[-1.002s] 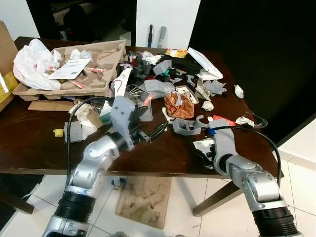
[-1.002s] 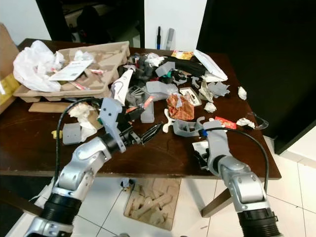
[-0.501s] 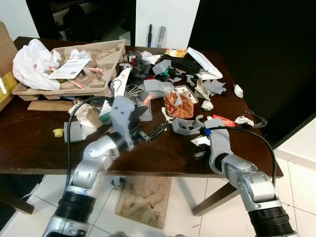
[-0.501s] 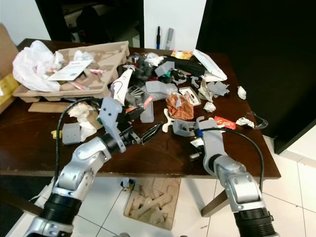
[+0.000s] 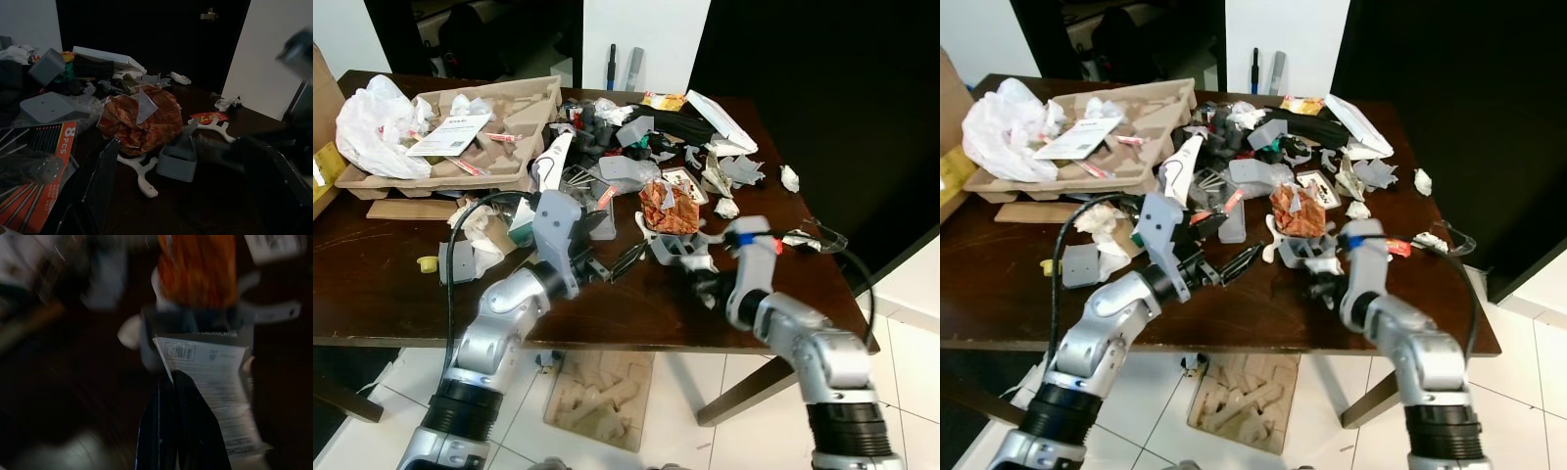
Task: Picking trash to rubbish bin
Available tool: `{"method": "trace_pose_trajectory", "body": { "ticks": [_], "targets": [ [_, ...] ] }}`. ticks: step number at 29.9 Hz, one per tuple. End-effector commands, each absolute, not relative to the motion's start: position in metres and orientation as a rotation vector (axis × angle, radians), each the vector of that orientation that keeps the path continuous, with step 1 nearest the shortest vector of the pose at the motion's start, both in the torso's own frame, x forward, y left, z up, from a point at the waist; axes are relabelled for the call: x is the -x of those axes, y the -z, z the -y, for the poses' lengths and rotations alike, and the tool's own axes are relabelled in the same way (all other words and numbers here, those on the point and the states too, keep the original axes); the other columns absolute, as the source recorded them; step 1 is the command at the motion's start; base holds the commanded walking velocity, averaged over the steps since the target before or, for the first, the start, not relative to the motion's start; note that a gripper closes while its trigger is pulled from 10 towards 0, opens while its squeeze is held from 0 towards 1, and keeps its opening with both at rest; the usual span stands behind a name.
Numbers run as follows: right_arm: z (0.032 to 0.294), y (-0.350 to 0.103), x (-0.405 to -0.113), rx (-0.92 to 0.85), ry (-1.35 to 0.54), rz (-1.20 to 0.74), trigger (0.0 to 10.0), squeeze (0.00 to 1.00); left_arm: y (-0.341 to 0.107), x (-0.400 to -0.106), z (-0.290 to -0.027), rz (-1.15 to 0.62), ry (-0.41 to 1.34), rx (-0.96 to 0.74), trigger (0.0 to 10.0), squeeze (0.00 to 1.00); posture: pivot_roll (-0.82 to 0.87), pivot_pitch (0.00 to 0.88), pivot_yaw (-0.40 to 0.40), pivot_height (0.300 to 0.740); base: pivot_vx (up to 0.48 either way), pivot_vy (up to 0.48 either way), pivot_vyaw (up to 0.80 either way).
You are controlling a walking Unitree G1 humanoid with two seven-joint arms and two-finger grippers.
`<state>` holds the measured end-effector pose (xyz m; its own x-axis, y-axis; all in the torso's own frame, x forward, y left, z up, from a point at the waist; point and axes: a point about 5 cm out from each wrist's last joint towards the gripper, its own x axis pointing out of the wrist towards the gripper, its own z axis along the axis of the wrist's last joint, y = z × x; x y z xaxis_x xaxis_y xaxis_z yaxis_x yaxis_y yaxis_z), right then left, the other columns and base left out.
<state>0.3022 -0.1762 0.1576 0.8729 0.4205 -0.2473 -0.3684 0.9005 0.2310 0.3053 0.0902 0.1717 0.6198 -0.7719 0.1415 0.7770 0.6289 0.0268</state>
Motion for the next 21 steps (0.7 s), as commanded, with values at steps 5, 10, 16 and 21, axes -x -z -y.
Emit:
{"method": "trace_pose_trajectory", "body": {
  "ticks": [5, 10, 16, 21],
  "targets": [
    [0.208, -0.188, -0.297, -0.246, -0.455, -0.119, 0.0, 0.0, -0.171, -0.304, -0.082, 0.143, 0.93, 0.04, 10.0, 0.0, -0.01, 0.132, -0.027, 0.74, 0.0, 0.0, 0.0],
    [0.24, -0.218, -0.284, -0.301, -0.489, 0.069, 0.0, 0.0, -0.171, -0.302, -0.08, 0.139, 0.955, 0.044, 10.0, 0.0, -0.01, 0.132, -0.027, 0.74, 0.0, 0.0, 0.0],
    [0.254, -0.233, -0.284, -0.328, -0.433, 0.188, 0.0, 0.0, -0.171, -0.301, -0.079, 0.139, 0.965, 0.045, 10.0, 0.0, 0.0, 0.129, -0.015, 0.74, 0.0, 0.0, 0.0],
    [0.259, -0.244, -0.289, -0.423, -0.369, 0.295, 0.0, 0.0, -0.171, -0.302, -0.079, 0.139, 0.968, 0.036, 10.0, 0.0, 0.0, 0.127, -0.011, 0.74, 0.0, 0.0, 0.0]
  ]
}}
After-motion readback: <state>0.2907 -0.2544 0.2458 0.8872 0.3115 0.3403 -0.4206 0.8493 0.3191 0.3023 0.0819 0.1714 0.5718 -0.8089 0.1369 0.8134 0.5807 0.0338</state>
